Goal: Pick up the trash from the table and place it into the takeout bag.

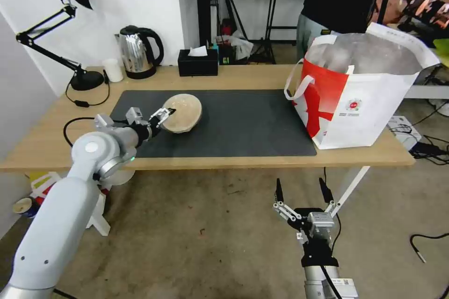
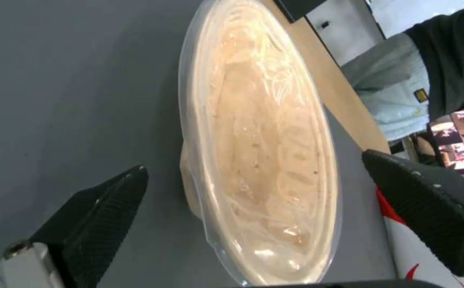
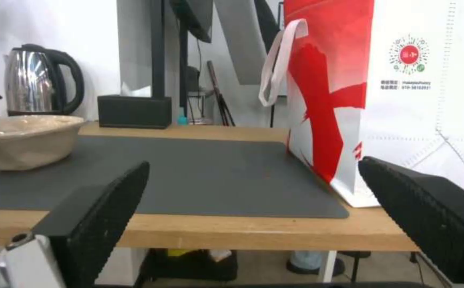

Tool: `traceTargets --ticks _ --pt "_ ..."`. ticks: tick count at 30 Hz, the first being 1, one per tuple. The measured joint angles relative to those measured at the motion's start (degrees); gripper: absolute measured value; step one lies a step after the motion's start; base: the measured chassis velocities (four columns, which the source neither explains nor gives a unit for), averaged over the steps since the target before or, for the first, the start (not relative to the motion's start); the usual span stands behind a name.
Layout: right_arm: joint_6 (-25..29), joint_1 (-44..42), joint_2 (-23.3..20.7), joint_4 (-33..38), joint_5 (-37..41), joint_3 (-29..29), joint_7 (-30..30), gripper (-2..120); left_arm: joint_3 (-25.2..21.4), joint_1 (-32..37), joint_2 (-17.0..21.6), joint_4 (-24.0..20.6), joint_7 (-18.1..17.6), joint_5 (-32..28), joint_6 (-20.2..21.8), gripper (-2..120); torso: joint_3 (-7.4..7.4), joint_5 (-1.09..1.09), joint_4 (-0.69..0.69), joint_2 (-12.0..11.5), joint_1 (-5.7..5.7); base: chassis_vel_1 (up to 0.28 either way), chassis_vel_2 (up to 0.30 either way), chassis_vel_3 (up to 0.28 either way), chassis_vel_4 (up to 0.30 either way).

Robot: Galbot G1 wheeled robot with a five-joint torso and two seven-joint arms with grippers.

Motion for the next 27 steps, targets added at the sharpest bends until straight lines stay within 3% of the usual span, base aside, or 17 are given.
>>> traceTargets --ticks 7,23,27 --pt "0.0 0.0 0.0 0.0 0.0 0.0 0.0 100 1.0 -0.6 -0.2 0.9 0.1 0.6 0.0 99 0.00 0.00 0.01 0.0 -0.01 0.000 0.000 0.000 0.000" --pt "0.0 0.0 0.0 0.0 0.0 0.0 0.0 100 4.7 -4.1 -2.1 4.0 0.0 2.2 -0.1 42 0.00 0.00 0.00 0.0 -0.01 0.000 0.000 0.000 0.000" --pt "0.0 0.0 0.0 0.0 0.0 0.0 0.0 100 5.0 -4.3 -2.4 4.2 0.2 2.9 -0.2 23 0.00 0.00 0.00 0.0 -0.01 0.000 0.000 0.000 0.000"
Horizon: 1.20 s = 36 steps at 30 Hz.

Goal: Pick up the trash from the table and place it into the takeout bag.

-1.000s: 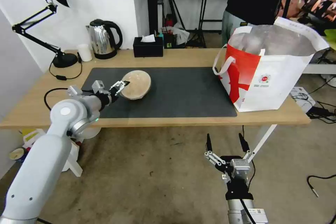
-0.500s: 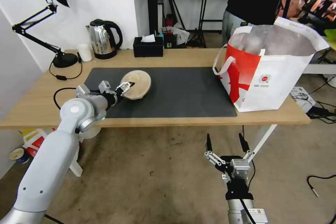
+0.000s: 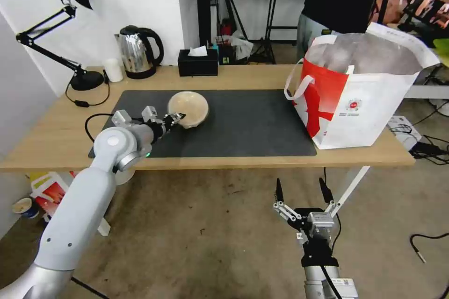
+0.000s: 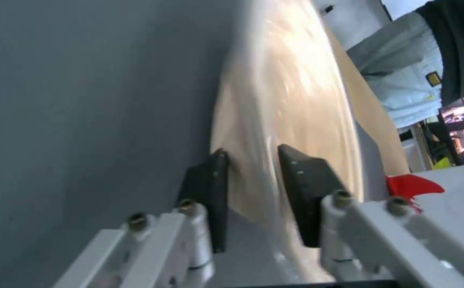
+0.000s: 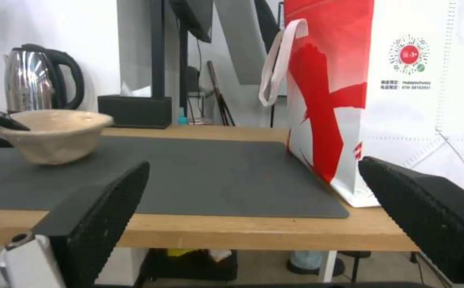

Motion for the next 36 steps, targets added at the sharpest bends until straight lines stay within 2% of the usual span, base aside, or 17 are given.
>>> traceTargets --ticks 1,4,8,28,33,36 --pt "0.0 0.0 0.0 0.0 0.0 0.0 0.0 100 0.0 0.0 0.0 0.0 0.0 0.0 0.0 23 0.00 0.00 0.00 0.0 0.00 0.000 0.000 0.000 0.000" --pt "0.0 0.0 0.0 0.0 0.0 0.0 0.0 100 -0.2 0.3 0.0 0.0 0.2 0.2 -0.1 9 0.00 0.00 0.00 0.0 0.00 0.000 0.000 0.000 0.000" --pt "0.0 0.0 0.0 0.0 0.0 0.0 0.0 100 -0.7 1.1 0.1 -0.3 0.5 0.6 -0.1 0 0.00 0.00 0.00 0.0 0.00 0.000 0.000 0.000 0.000" --pt "0.0 0.0 0.0 0.0 0.0 0.0 0.0 100 -2.8 3.1 2.3 -4.8 1.8 0.6 -1.3 0 -0.01 0.00 0.00 0.0 0.00 0.000 0.000 0.000 0.000" --pt "0.0 0.0 0.0 0.0 0.0 0.0 0.0 100 -1.9 1.7 3.5 -4.6 4.3 0.6 -2.1 0 -0.01 0.00 -0.01 0.0 0.00 0.000 0.000 0.000 0.000" --pt "0.0 0.0 0.0 0.0 0.0 0.0 0.0 100 -0.2 -0.2 6.2 -4.0 8.5 0.6 -3.7 0 0.00 -0.01 -0.01 0.0 0.00 0.000 0.000 0.000 0.000"
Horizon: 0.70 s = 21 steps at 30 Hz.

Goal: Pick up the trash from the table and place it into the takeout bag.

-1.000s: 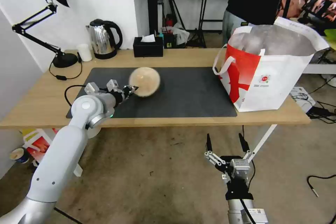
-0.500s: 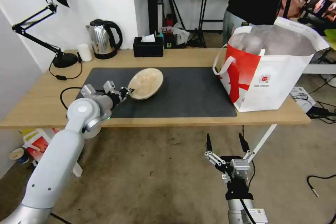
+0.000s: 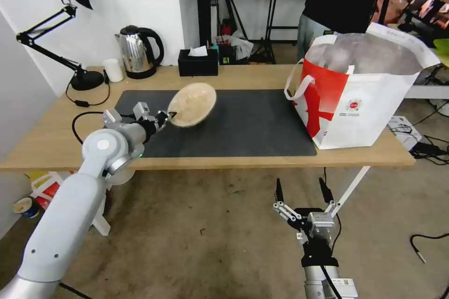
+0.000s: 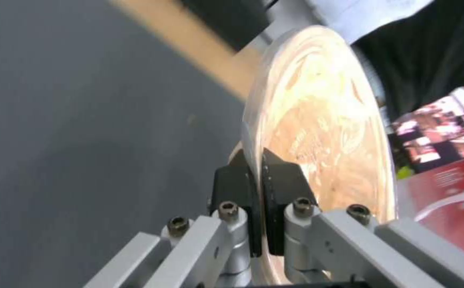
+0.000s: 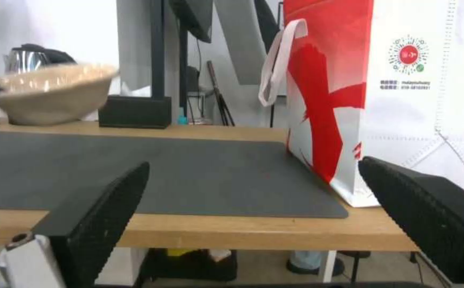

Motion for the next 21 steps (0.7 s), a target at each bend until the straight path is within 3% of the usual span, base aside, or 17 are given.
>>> traceTargets --ticks 3,6,7,11,17,21 --pt "0.0 0.0 0.0 0.0 0.0 0.0 0.0 100 1.0 -1.7 1.9 0.6 2.7 0.0 -1.2 0 0.00 0.00 0.03 0.0 0.00 0.000 0.000 0.000 0.000" --pt "0.0 0.0 0.0 0.0 0.0 0.0 0.0 100 4.4 -6.3 4.2 2.7 8.2 0.0 -3.7 0 0.00 0.01 0.02 0.0 0.00 0.000 0.000 0.000 0.000" --pt "0.0 0.0 0.0 0.0 0.0 0.0 0.0 100 4.4 -6.3 4.2 2.7 8.2 0.0 -3.7 0 0.00 0.01 0.02 0.0 0.00 0.000 0.000 0.000 0.000" --pt "0.0 0.0 0.0 0.0 0.0 0.0 0.0 100 11.3 -15.1 5.6 7.6 16.6 0.1 -7.1 0 0.01 -0.01 0.00 0.0 0.00 0.000 0.000 0.000 0.000" --pt "0.0 0.0 0.0 0.0 0.0 0.0 0.0 100 16.6 -21.9 5.2 11.0 20.8 -0.1 -9.1 0 0.00 0.04 0.01 0.0 0.01 0.000 0.000 0.000 0.000" --pt "0.0 0.0 0.0 0.0 0.0 0.0 0.0 100 28.2 -33.1 1.0 19.9 27.4 -0.7 -11.4 0 0.01 0.01 -0.01 0.0 0.01 0.000 0.000 0.000 0.000"
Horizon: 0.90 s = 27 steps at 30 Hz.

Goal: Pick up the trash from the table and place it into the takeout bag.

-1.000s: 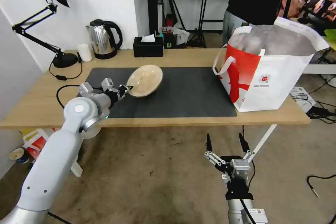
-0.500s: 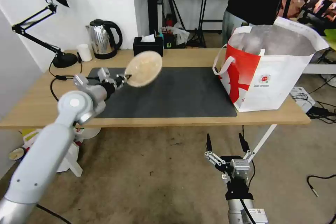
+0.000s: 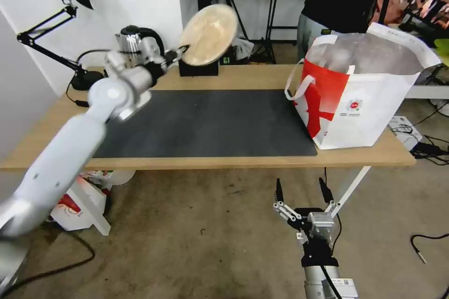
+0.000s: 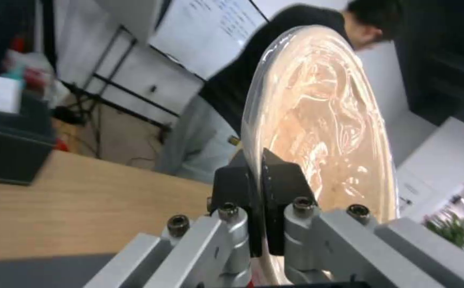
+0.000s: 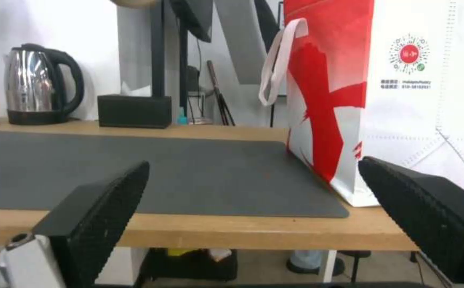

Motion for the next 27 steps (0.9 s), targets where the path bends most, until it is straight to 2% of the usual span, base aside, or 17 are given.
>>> traceTargets --ticks 1,5,6,10,13,17,21,27 --pt "0.0 0.0 0.0 0.0 0.0 0.0 0.0 100 0.0 0.0 0.0 0.0 0.0 0.0 0.0 0 0.00 0.00 0.00 0.0 0.00 0.000 0.000 0.000 0.000" --pt "0.0 0.0 0.0 0.0 0.0 0.0 0.0 100 5.7 -8.4 -4.7 8.0 3.2 -0.1 -1.7 0 0.00 0.01 0.00 0.0 0.00 0.000 0.000 0.000 0.000" --pt "0.0 0.0 0.0 0.0 0.0 0.0 0.0 100 5.7 -8.4 -4.7 8.0 3.2 -0.1 -1.7 0 0.00 0.01 0.00 0.0 0.00 0.000 0.000 0.000 0.000" --pt "0.0 0.0 0.0 0.0 0.0 0.0 0.0 100 11.2 -14.1 -7.5 12.6 5.6 0.0 -1.7 0 -0.01 0.01 0.02 0.0 0.00 0.000 0.000 0.000 0.000" --pt "0.0 0.0 0.0 0.0 0.0 0.0 0.0 100 13.6 -15.7 -9.5 14.2 6.1 0.6 -1.6 0 -0.01 -0.02 0.04 0.0 0.00 0.000 0.000 0.000 0.000" --pt "0.0 0.0 0.0 0.0 0.0 0.0 0.0 100 16.6 -17.9 -12.0 16.9 7.5 1.3 -2.6 0 0.00 0.00 -0.01 0.0 0.00 0.000 0.000 0.000 0.000" --pt "0.0 0.0 0.0 0.0 0.0 0.0 0.0 100 20.3 -21.3 -15.5 20.7 10.3 1.3 -3.4 0 -0.01 0.01 0.03 0.0 -0.01 0.000 0.000 0.000 0.000" --pt "0.0 0.0 0.0 0.0 0.0 0.0 0.0 100 21.5 -22.3 -19.8 22.2 11.3 1.2 -4.1 0 -0.01 0.00 0.01 0.0 -0.01 0.000 0.000 0.000 0.000"
